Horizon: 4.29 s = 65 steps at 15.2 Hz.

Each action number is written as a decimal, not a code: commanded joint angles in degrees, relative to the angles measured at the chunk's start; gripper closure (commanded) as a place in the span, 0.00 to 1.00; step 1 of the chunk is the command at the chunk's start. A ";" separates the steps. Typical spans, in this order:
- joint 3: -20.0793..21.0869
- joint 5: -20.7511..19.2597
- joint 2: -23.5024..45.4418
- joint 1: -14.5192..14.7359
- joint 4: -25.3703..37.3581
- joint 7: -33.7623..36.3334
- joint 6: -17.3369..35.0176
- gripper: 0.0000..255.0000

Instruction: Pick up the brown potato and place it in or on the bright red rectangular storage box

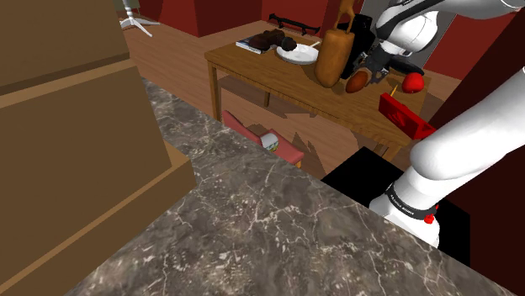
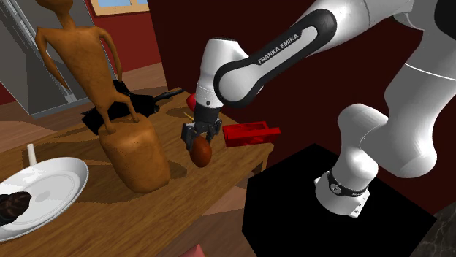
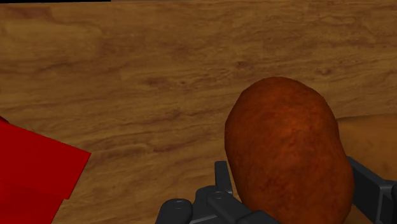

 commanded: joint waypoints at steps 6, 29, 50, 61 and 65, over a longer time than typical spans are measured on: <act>0.78 -3.28 -3.12 -0.70 2.65 3.43 -5.22 1.00; -3.91 -12.62 -20.73 -8.67 -0.77 -0.60 -19.64 1.00; -13.63 -18.28 -26.05 -15.16 -11.17 -11.96 -15.75 1.00; -14.06 -18.20 -25.57 -15.01 -11.89 -12.35 -14.58 0.00; -14.06 -18.20 -25.57 -15.01 -11.89 -12.35 -14.58 0.00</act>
